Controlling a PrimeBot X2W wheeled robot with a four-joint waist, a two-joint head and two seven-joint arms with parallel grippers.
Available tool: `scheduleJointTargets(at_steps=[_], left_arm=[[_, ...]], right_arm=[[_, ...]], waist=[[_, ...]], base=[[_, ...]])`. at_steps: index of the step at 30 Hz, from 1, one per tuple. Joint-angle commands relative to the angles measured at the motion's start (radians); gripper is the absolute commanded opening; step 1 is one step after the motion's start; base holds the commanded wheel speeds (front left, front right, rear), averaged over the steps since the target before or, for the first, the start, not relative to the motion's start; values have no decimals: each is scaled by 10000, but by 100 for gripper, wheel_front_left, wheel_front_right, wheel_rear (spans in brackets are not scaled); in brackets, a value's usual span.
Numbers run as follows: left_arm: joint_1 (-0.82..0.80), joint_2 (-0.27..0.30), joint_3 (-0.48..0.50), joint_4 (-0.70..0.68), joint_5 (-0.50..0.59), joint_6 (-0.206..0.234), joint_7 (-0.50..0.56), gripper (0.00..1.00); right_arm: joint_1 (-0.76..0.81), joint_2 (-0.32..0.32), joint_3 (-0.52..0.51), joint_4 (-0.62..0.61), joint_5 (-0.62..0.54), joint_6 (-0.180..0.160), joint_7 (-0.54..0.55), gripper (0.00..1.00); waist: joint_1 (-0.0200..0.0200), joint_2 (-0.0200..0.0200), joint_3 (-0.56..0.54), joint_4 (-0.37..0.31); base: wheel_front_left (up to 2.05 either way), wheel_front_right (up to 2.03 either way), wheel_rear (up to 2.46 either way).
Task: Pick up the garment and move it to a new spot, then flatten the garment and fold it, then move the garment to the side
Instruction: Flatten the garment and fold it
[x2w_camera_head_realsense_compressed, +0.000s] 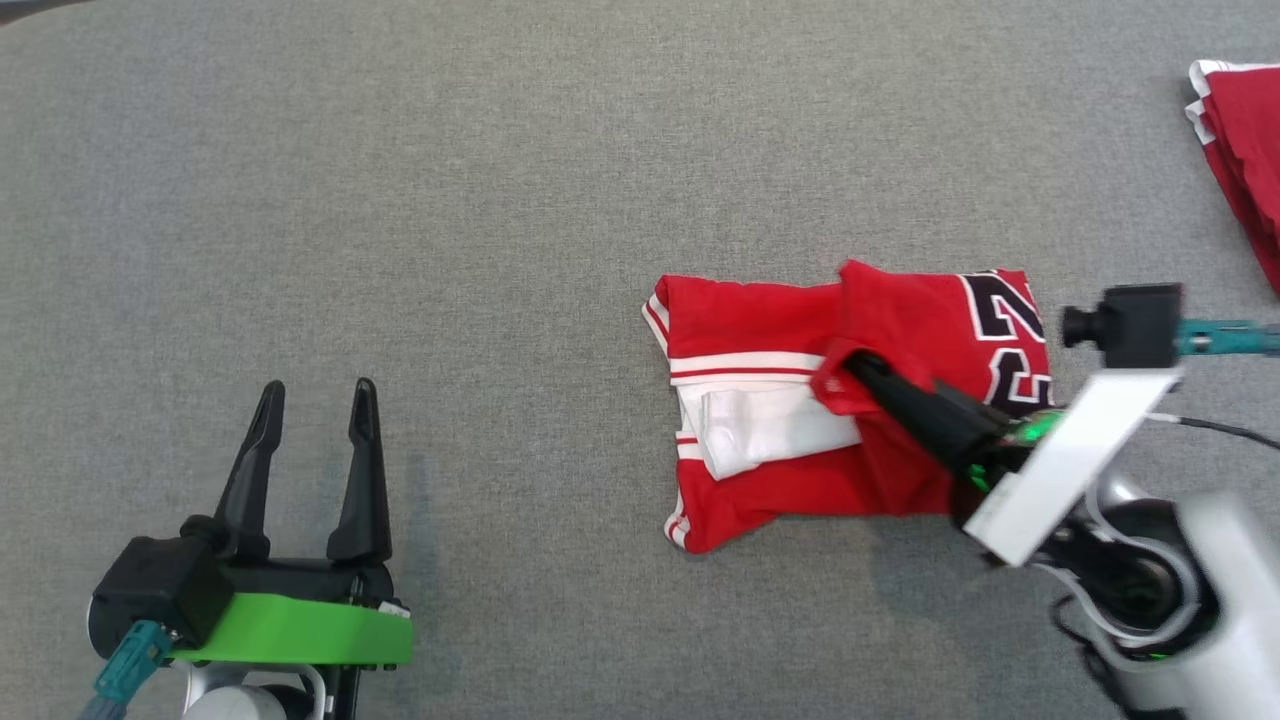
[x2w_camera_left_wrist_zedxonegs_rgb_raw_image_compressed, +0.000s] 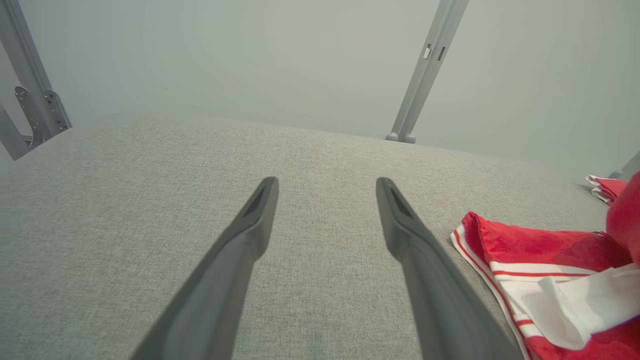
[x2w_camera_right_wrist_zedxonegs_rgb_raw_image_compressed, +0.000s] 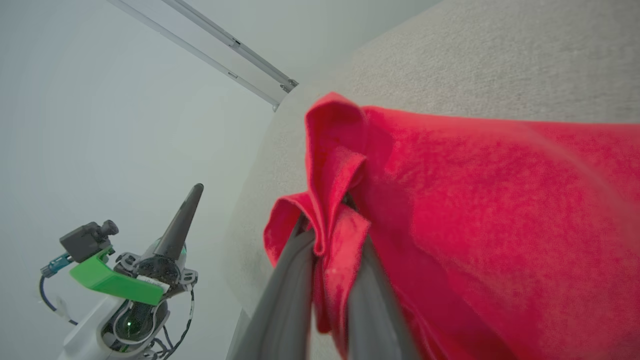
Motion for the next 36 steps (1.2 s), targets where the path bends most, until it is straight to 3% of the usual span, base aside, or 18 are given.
scheduleJointTargets(at_steps=[1,5,7,17,20,21,22,23,24,31,36], left_arm=[[-90,-31,-46,121,-20,-81,-17,100],[-108,-59,-66,290,-63,-89,-16,100],[-144,-64,-86,326,-105,-96,39,100],[-159,85,89,390,-113,-38,37,100],[-177,32,80,402,33,-18,-13,100],[-169,0,71,418,40,-29,-12,100],[-155,-12,84,442,50,-30,-8,100],[-130,-25,100,477,38,-35,-8,100],[-102,-36,122,502,13,-47,-7,100],[217,48,342,422,-74,42,-38,100],[343,106,414,152,-75,165,-37,100]], right_arm=[[-494,1050,455,489,-864,7,-321,0],[-1218,3129,1253,1953,-2528,7,-1106,0],[-1464,3549,1566,2651,-3054,7,-1417,0],[-2211,3907,2217,4196,-4413,7,-2398,0],[-2323,3924,2261,4499,-4519,7,-2589,6],[-2412,3927,2353,4589,-4677,7,-2552,11],[-2503,3935,2457,4667,-4853,7,-2545,29],[-2559,3928,2495,4743,-5088,7,-2593,85],[-2598,3921,2579,4798,-5263,7,-2582,100],[-2863,3927,3152,4106,-6435,7,-2332,100],[-2380,3897,2805,2616,-6909,5,-1779,100]], waist=[[0,0,-13,-85],[0,0,-15,-167],[0,0,11,-185],[0,0,134,-304],[0,0,107,-367],[0,0,85,-377],[0,0,62,-400],[0,0,44,-426],[0,0,18,-457],[0,0,-190,-784],[0,0,-195,-913]], base=[[0,0,0],[0,0,0],[0,0,0],[0,0,0],[0,0,0],[0,0,0],[0,0,0],[0,0,0],[0,0,0],[0,0,0],[0,0,0]])
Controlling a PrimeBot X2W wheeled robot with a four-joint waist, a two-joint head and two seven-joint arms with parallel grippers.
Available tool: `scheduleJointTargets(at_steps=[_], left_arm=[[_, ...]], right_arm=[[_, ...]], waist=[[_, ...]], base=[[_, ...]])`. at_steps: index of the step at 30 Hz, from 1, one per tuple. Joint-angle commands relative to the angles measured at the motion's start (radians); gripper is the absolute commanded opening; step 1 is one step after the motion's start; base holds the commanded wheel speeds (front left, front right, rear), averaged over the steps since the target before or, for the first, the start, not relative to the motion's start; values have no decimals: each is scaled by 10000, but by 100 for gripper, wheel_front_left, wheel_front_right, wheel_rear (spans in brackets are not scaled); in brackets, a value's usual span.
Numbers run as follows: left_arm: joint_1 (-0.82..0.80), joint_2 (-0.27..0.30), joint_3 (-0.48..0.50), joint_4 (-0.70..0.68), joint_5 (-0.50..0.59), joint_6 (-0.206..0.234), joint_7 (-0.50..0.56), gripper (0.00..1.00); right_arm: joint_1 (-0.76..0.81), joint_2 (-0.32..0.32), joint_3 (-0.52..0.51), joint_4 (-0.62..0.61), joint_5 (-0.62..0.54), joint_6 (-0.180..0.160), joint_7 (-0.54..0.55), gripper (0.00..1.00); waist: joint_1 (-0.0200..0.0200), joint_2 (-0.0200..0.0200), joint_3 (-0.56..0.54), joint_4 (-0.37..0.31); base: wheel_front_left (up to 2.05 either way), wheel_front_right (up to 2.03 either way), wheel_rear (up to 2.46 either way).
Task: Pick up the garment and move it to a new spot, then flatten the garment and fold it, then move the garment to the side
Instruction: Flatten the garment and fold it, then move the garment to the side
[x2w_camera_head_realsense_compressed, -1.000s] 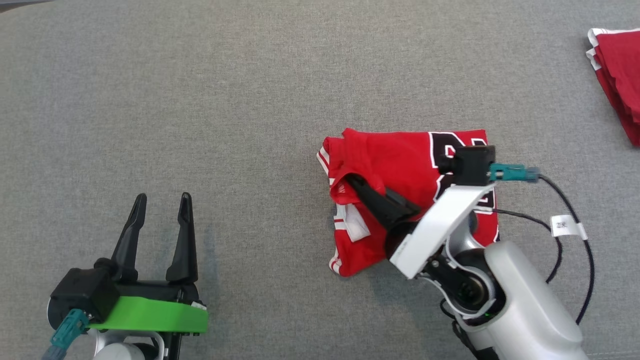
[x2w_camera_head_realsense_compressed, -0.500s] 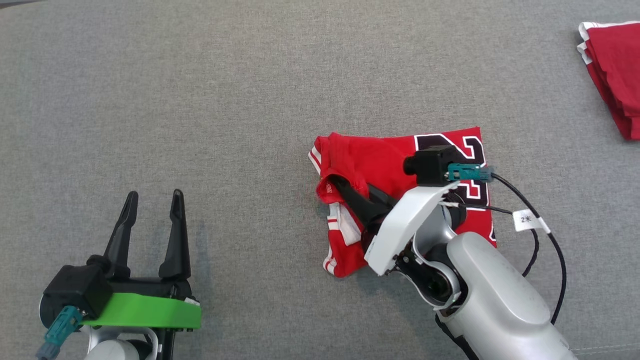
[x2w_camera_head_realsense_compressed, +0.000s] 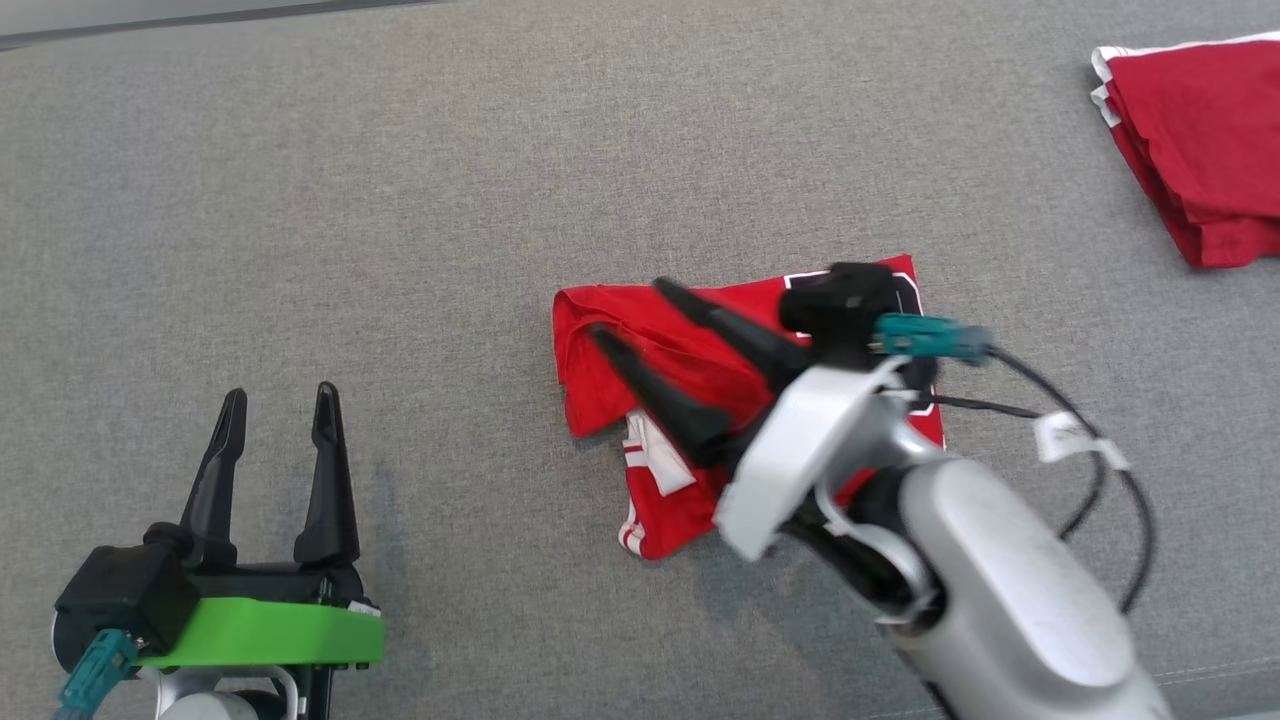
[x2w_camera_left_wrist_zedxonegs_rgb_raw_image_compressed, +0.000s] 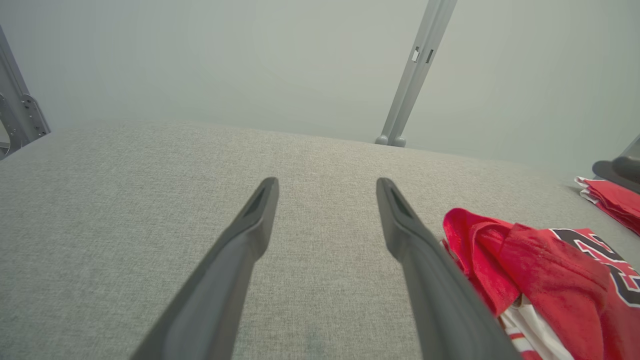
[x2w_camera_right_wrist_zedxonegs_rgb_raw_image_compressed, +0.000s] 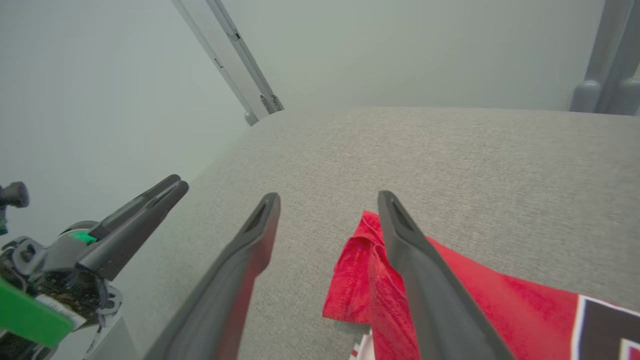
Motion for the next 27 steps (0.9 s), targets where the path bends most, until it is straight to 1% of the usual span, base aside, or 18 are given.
scheduleJointTargets(at_steps=[1,3,5,7,8,10,11,13,15,17,20,21,23,27], left_arm=[[107,51,29,-104,39,59,-39,100],[64,52,59,-216,153,126,-47,100],[19,21,55,-303,198,134,-50,100],[15,-39,55,-359,206,140,-58,100],[26,-60,52,-360,219,141,-61,100],[94,-97,74,-356,216,147,-69,100],[124,-110,73,-348,225,141,-71,100],[127,-128,94,-327,241,121,-77,100],[113,-150,105,-276,251,83,-83,100],[53,-179,88,-216,260,45,-86,100],[-63,-219,33,-130,286,-30,-90,100],[-63,-219,33,-130,286,-30,-90,100],[-115,-229,-2,-60,304,-55,-91,100],[-185,-272,-55,62,258,-122,-83,100]], right_arm=[[369,-326,-529,-381,-237,3,107,100],[898,-507,-1451,-844,-320,2,269,100],[1361,-923,-2518,-1148,-549,3,385,100],[1917,-1143,-3498,-1245,-370,5,482,100],[2111,-1329,-3833,-1271,-309,5,498,100],[2480,-1425,-4488,-1079,53,3,577,100],[2549,-1548,-4658,-1022,127,5,579,100],[2664,-1598,-4763,-797,450,5,615,100],[2662,-1849,-4754,-507,431,3,524,100],[2583,-1727,-4672,-106,790,5,544,100],[2339,-1751,-4547,504,1216,3,641,100],[2339,-1751,-4547,504,1216,3,641,100],[2193,-1664,-4442,876,1760,3,736,100],[1844,-1867,-3917,1428,2928,5,853,100]], waist=[[0,0,41,9],[0,0,91,55],[0,0,171,155],[0,0,248,266],[0,0,286,308],[0,0,340,350],[0,0,366,374],[0,0,420,411],[0,0,447,453],[0,0,456,499],[0,0,441,592],[0,0,441,592],[0,0,403,659],[0,0,284,776]], base=[[0,0,0],[0,0,0],[0,0,0],[0,0,0],[0,0,0],[0,0,0],[0,0,0],[0,0,0],[0,0,0],[0,0,0],[0,0,0],[0,0,0],[0,0,0],[0,0,0]])
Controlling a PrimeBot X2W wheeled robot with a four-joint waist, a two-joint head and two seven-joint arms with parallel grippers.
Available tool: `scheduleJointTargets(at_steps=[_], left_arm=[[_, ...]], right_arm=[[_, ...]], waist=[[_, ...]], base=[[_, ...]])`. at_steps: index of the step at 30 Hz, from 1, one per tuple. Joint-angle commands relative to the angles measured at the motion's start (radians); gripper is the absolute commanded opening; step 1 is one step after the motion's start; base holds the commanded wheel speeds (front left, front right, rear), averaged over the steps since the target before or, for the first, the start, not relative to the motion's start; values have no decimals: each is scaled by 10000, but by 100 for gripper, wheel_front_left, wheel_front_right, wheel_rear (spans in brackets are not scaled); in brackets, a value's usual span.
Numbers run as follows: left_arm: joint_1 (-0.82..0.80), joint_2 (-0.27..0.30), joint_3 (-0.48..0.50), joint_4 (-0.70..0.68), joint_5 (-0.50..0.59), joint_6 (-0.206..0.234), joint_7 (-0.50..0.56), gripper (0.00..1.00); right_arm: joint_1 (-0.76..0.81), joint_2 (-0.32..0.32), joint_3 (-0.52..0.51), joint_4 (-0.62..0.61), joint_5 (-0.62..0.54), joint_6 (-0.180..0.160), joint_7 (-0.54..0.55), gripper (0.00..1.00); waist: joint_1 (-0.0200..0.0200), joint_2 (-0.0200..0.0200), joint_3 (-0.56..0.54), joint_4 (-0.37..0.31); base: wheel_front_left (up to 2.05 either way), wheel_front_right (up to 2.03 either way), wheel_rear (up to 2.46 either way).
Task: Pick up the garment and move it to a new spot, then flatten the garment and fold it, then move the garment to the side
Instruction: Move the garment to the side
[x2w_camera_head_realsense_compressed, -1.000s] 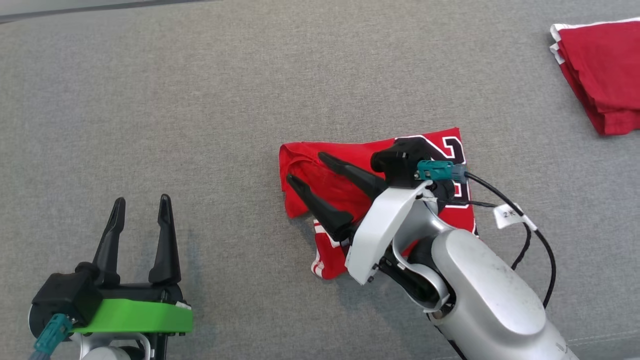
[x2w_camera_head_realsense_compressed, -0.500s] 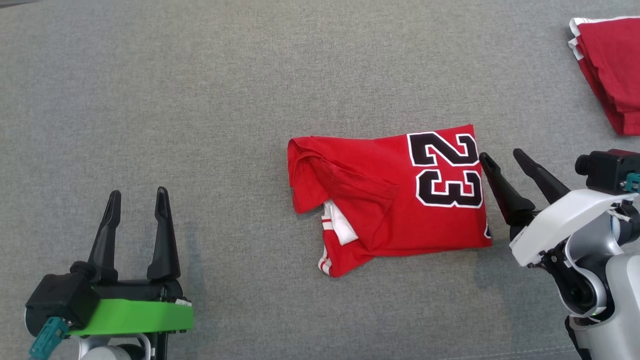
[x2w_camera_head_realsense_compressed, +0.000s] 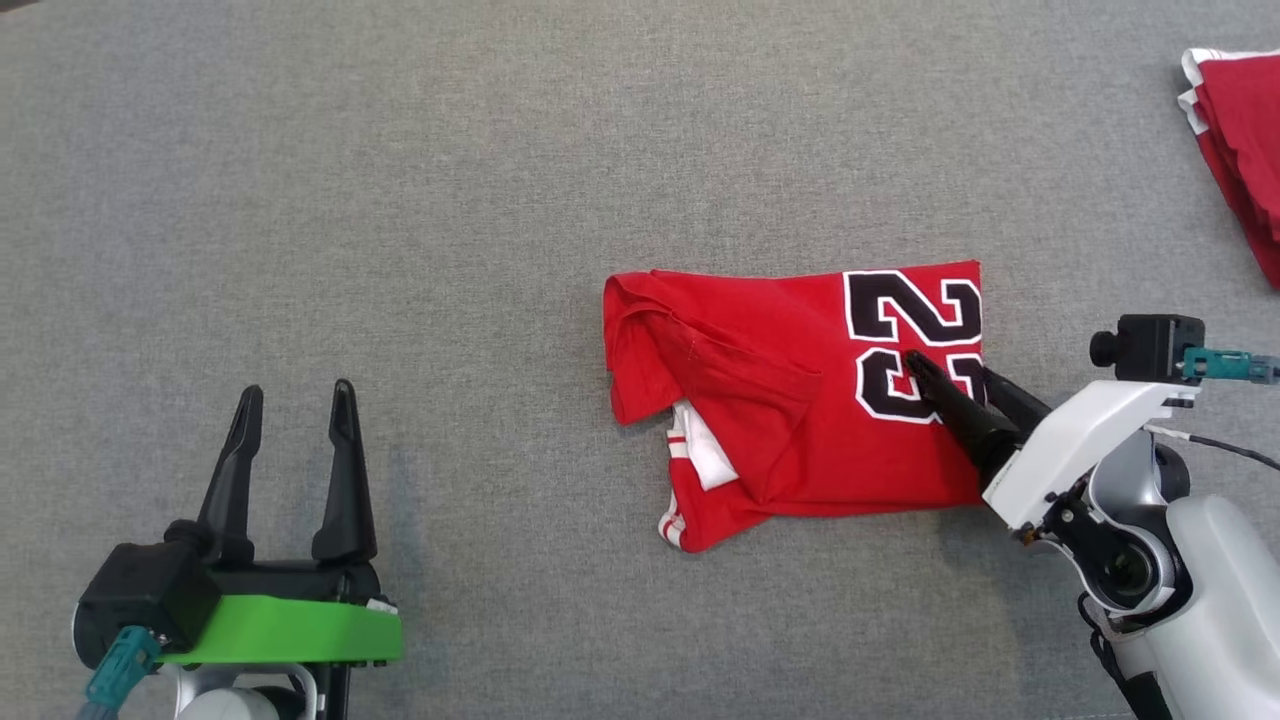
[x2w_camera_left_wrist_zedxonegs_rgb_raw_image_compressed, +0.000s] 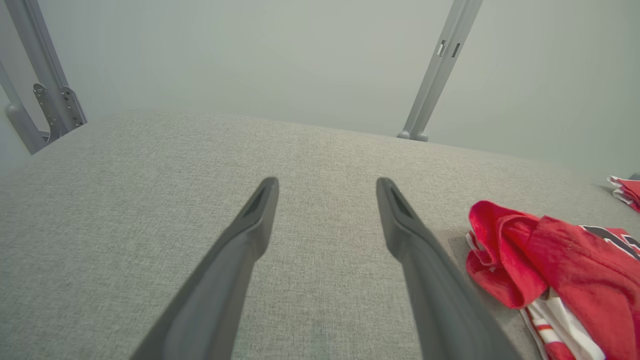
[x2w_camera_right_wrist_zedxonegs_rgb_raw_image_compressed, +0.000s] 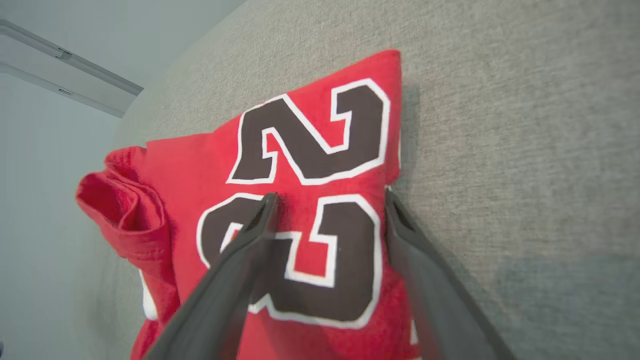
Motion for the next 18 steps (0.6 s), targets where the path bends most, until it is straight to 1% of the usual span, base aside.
scheduleJointTargets(at_steps=[1,2,3,5,8,13,16,18], left_arm=[[-160,-55,-42,30,-1,-57,-52,100],[-202,-112,-85,48,-2,-72,-52,100],[-227,-149,-106,67,-12,-88,-53,100],[-230,-202,-116,113,-44,-95,-55,100],[-74,-313,-118,224,-56,-83,-51,100],[-202,-430,-213,274,17,-181,-55,100],[-286,-474,-207,305,-78,-268,-55,100],[-403,-412,-263,295,0,-313,-7,100]], right_arm=[[-120,-127,80,49,191,7,63,89],[-227,-201,281,12,554,7,133,25],[-349,-294,417,-122,805,8,146,0],[-644,-598,673,-501,1088,7,76,0],[-963,-985,1319,-1245,1379,7,370,0],[-1553,-1450,1785,-2252,1658,7,1003,0],[-1889,-1622,1747,-2321,1682,7,1295,0],[-2141,-1677,1593,-2034,1595,7,1433,0]], waist=[[-1,0,-81,89],[-1,0,-126,147],[-1,0,-165,187],[-1,0,-262,205],[-1,0,-490,121],[-1,0,-655,61],[-1,0,-638,24],[-1,0,-523,43]], base=[[0,0,0],[0,0,0],[0,0,0],[0,0,0],[0,0,0],[0,0,0],[0,0,0],[0,0,0]])
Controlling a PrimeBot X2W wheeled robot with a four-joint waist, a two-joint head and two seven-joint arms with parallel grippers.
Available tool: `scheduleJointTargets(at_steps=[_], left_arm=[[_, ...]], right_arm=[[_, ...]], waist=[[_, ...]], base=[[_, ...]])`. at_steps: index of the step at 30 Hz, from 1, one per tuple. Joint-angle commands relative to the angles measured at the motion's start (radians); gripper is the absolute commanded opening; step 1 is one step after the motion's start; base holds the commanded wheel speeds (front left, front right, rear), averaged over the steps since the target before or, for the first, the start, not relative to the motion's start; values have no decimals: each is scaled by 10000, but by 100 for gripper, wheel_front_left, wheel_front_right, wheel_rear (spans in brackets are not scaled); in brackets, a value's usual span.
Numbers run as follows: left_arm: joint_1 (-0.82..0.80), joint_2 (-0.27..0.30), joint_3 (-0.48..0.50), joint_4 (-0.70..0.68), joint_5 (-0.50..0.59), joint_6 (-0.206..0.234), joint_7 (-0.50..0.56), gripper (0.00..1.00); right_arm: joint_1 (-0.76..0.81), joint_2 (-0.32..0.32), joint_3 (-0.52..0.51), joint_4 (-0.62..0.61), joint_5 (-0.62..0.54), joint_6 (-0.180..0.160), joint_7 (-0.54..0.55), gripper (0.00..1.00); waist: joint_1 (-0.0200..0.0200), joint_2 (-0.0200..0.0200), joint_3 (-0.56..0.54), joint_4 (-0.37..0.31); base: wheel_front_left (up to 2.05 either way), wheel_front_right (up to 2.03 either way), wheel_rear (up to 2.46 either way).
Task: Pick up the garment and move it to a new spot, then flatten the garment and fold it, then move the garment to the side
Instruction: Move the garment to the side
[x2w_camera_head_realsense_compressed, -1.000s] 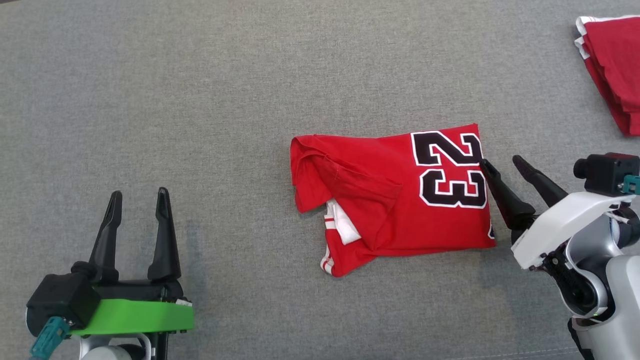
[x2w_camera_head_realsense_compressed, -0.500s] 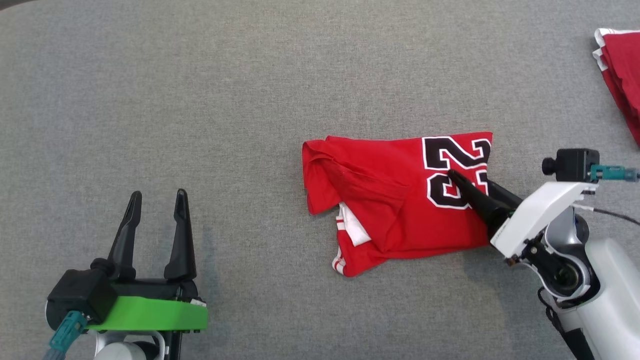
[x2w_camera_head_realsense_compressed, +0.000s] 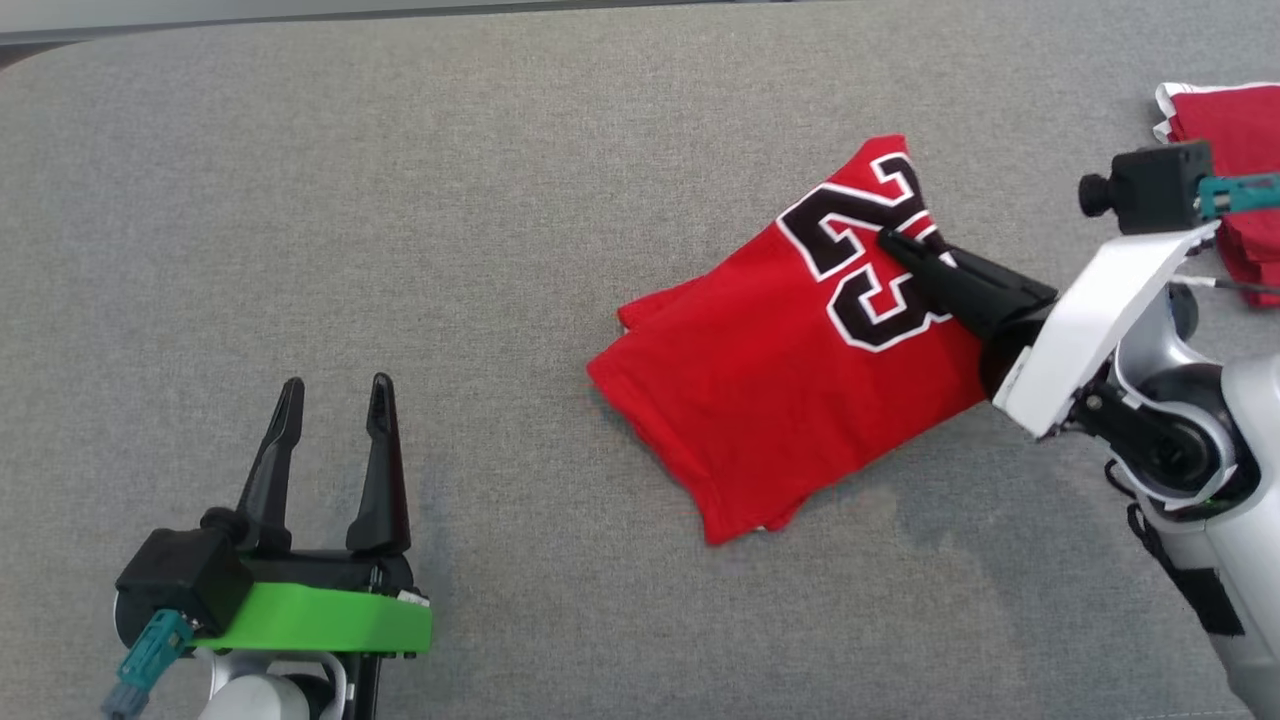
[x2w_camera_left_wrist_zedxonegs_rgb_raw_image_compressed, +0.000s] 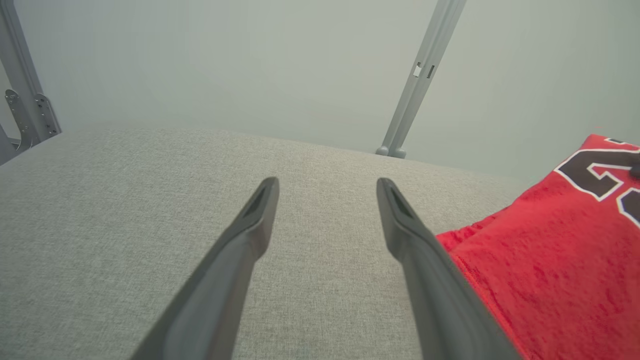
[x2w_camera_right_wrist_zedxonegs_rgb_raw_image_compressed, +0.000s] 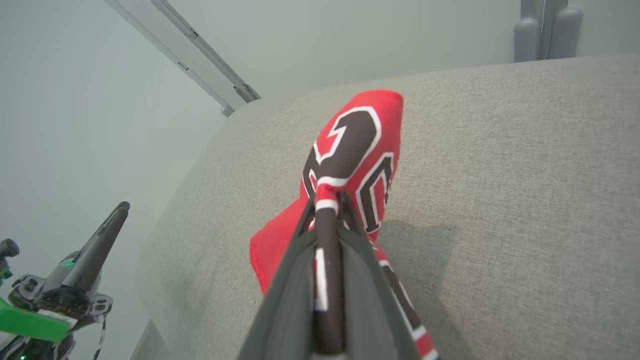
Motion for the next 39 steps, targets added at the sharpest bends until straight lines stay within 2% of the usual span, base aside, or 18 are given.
scheduleJointTargets(at_steps=[1,11,20,25,31,39], left_arm=[[-200,41,-27,-18,63,-48,15,100],[-814,223,-116,-243,186,-117,345,100],[-885,234,-112,-292,209,-17,342,100],[-815,404,-84,-486,322,72,438,100],[-981,670,-50,-865,491,171,645,100],[-1510,833,-308,-1028,710,8,987,100]], right_arm=[[-193,-42,-129,228,-59,7,80,0],[-2409,-1065,-1583,2872,-1349,5,565,0],[-3485,-1811,-2627,3974,-1885,5,825,0],[-3595,-1928,-3000,4389,-2085,5,578,0],[-3645,-1863,-3018,4583,-2283,5,195,0],[-4117,-1741,-3138,4831,-2834,5,-704,0]], waist=[[0,0,131,50],[0,0,1067,441],[0,0,1234,340],[0,0,1213,-108],[0,0,1571,-1002],[0,0,2378,-1817]], base=[[0,0,0],[0,0,0],[0,0,0],[0,0,0],[0,0,0],[0,0,0]])
